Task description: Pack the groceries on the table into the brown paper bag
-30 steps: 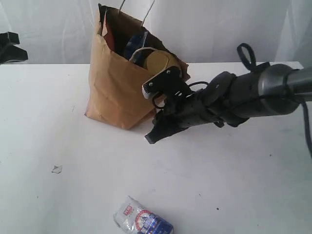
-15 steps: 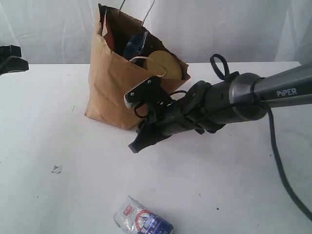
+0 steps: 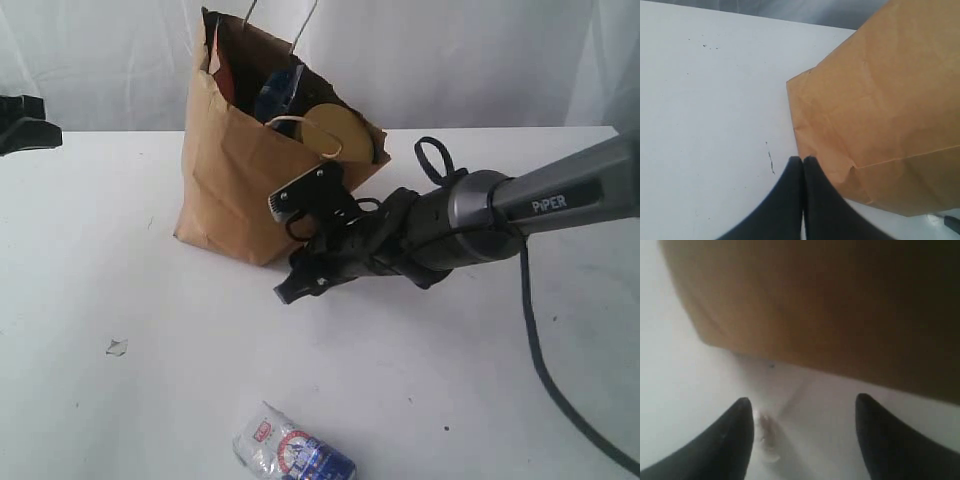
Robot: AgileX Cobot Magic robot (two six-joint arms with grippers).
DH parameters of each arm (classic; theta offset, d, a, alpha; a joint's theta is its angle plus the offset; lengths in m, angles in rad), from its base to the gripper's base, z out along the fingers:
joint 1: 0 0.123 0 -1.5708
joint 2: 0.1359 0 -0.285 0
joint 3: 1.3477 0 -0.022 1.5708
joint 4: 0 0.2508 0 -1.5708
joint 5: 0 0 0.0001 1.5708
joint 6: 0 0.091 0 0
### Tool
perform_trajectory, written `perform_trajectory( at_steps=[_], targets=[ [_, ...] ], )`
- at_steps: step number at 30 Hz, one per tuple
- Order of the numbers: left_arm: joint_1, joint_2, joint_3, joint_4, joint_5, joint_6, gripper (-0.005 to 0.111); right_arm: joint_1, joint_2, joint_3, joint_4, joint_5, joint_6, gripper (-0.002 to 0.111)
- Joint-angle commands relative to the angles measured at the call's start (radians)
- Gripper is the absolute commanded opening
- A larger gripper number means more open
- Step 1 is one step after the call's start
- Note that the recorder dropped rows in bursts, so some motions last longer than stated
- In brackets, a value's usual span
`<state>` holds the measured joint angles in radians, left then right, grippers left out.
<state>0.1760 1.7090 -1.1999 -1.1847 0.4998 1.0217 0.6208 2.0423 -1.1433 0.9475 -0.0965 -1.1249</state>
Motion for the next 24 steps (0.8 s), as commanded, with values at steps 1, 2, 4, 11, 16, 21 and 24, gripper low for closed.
perform_trajectory(
  at_steps=[1,2,4,11,16,21,24],
  targets=[
    [0.002,-0.012,0.005,-0.021,0.022,0.007,0.0,0.0,0.02,-0.001,0.001,-0.007,0.035,0.057],
    [0.002,-0.012,0.005,-0.021,0.022,0.007,0.0,0.0,0.02,-0.001,0.001,0.021,0.035,0.057],
    [0.002,-0.012,0.005,-0.021,0.022,0.007,0.0,0.0,0.02,-0.001,0.001,0.07,0.035,0.055],
    [0.002,-0.012,0.005,-0.021,0.025,0.007,0.0,0.0,0.02,-0.001,0.001,0.097,0.035,0.035],
    [0.002,-0.012,0.005,-0.018,0.027,0.007,0.0,0.0,0.018,-0.001,0.001,0.097,0.035,0.01],
    [0.002,-0.01,0.005,-0.018,0.027,0.007,0.0,0.0,-0.013,-0.001,0.001,0.097,0.094,0.0],
    [0.002,-0.01,0.005,-0.015,0.025,0.007,0.0,0.0,-0.053,-0.001,0.001,0.128,0.129,0.0]
  ],
)
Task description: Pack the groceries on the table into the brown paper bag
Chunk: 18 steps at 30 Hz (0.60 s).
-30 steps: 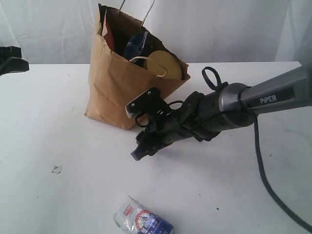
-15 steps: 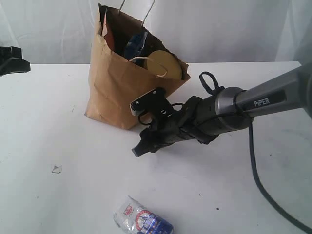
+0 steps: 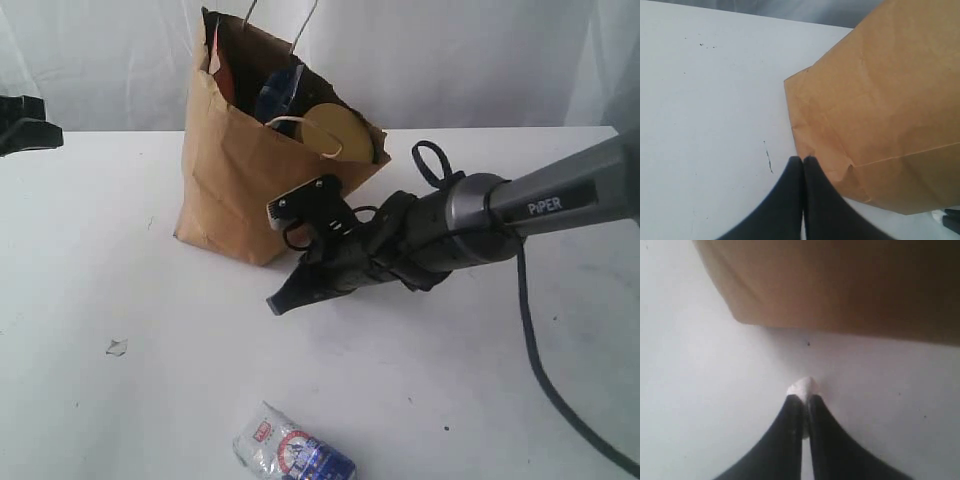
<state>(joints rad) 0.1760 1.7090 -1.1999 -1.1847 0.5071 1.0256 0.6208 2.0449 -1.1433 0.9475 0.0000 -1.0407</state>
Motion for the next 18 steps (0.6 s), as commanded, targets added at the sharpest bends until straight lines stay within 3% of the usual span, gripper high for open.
perform_trajectory(
  at_steps=[1,6,13,18],
  targets=[
    [0.002,-0.01,0.005,-0.015,0.018,0.003,0.0,0.0,-0.072,-0.001,0.001,0.054,0.06,0.0],
    [0.002,-0.01,0.005,-0.013,0.018,0.027,0.0,0.0,-0.143,-0.001,0.007,0.244,0.107,0.0],
    [0.002,-0.01,0.005,-0.013,0.018,0.027,0.0,0.0,-0.228,-0.001,0.047,0.752,0.107,0.0],
    [0.002,-0.01,0.005,-0.013,0.018,0.027,0.0,0.0,-0.294,-0.001,0.169,0.934,0.102,0.0]
  ],
)
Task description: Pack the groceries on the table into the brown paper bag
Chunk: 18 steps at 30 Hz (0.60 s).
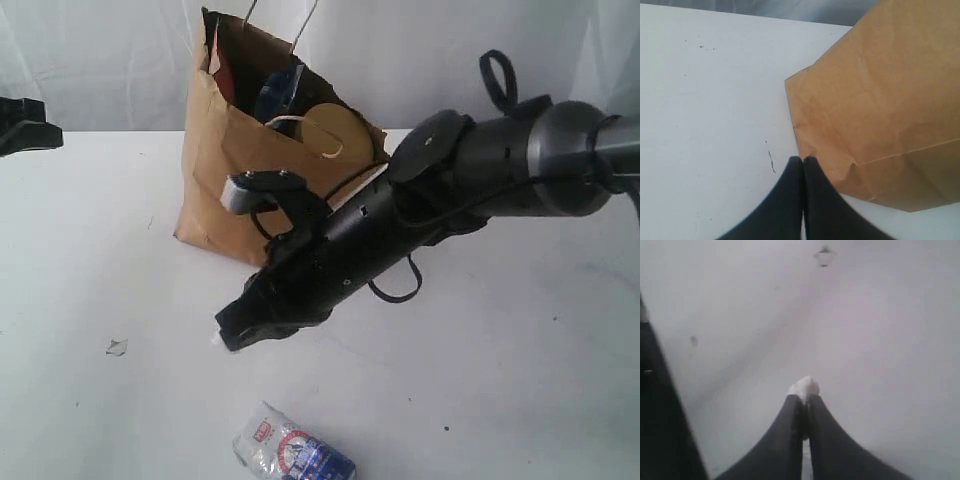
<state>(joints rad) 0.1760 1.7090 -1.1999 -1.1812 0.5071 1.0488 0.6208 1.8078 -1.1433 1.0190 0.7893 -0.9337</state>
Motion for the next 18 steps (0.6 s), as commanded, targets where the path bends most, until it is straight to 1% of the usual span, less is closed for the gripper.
perform_trajectory(
  at_steps=[1,3,6,8,10,12,14,15,17,18],
  targets=[
    [0.002,-0.01,0.005,-0.017,0.018,0.004,0.0,0.0,-0.07,-0.001,0.132,0.174,-0.005,0.0],
    [0.002,-0.01,0.005,-0.017,0.018,0.004,0.0,0.0,-0.089,-0.001,0.201,0.232,-0.026,0.0],
    [0.002,-0.01,0.005,-0.017,0.018,0.004,0.0,0.0,-0.114,-0.017,0.349,0.31,-0.141,0.0],
    [0.002,-0.01,0.005,-0.017,0.018,0.004,0.0,0.0,-0.125,-0.049,0.466,0.319,-0.223,0.0],
    [0.002,-0.01,0.005,-0.017,0.018,0.005,0.0,0.0,-0.135,-0.093,0.569,0.266,-0.361,0.0],
    [0.002,-0.01,0.005,-0.017,0.018,0.005,0.0,0.0,-0.139,-0.131,0.653,0.143,-0.529,0.0],
    [0.002,-0.01,0.005,-0.017,0.018,0.005,0.0,0.0,-0.139,-0.165,0.725,-0.063,-0.708,0.0],
    [0.002,-0.01,0.005,-0.017,0.018,0.005,0.0,0.0,-0.139,-0.176,0.725,-0.181,-0.775,0.0],
    [0.002,-0.01,0.005,-0.015,0.018,0.004,0.0,0.0,-0.132,-0.209,0.725,-0.413,-0.834,0.0],
    [0.002,-0.01,0.005,-0.015,0.02,0.004,0.0,0.0,-0.125,-0.223,0.725,-0.489,-0.837,0.0]
  ],
)
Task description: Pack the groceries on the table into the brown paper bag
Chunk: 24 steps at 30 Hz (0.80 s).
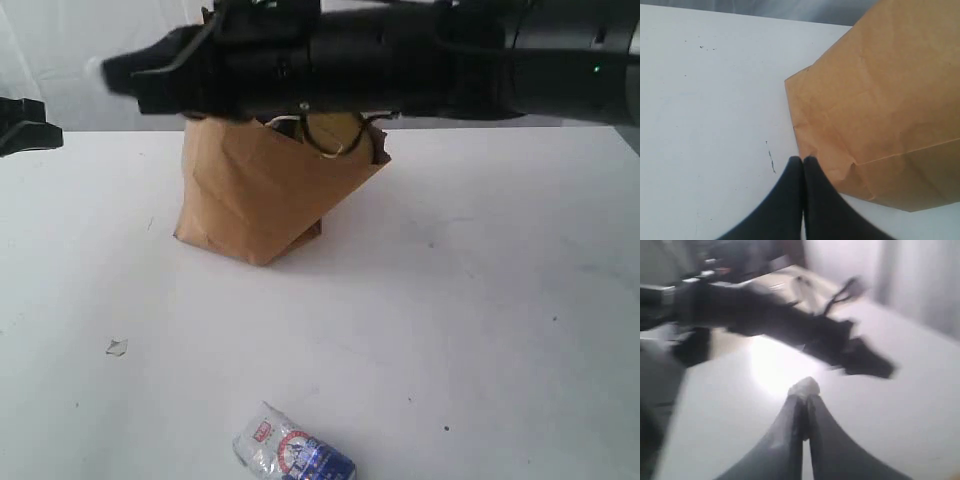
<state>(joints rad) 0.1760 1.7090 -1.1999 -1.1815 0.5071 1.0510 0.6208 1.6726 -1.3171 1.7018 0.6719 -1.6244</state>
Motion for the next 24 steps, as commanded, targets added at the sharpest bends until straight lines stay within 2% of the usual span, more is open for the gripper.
perform_trajectory(
  at_steps=[1,4,11,18,24],
  targets=[
    [0.002,-0.01,0.005,-0.014,0.02,0.002,0.0,0.0,0.022,-0.067,0.043,-0.457,-0.146,0.0],
    [0.002,-0.01,0.005,-0.014,0.022,0.002,0.0,-0.004,0.074,-0.131,0.043,-0.567,-0.15,0.0],
    [0.002,-0.01,0.005,-0.014,0.022,0.002,0.0,-0.004,0.239,-0.259,0.043,-0.579,-0.213,0.001],
    [0.002,-0.01,0.005,-0.014,0.075,0.0,0.0,-0.004,0.261,-0.278,0.043,-0.684,-0.213,0.027],
    [0.002,-0.01,0.005,-0.014,0.09,0.0,0.0,-0.004,0.212,-0.288,0.043,-0.775,-0.21,0.029]
  ],
)
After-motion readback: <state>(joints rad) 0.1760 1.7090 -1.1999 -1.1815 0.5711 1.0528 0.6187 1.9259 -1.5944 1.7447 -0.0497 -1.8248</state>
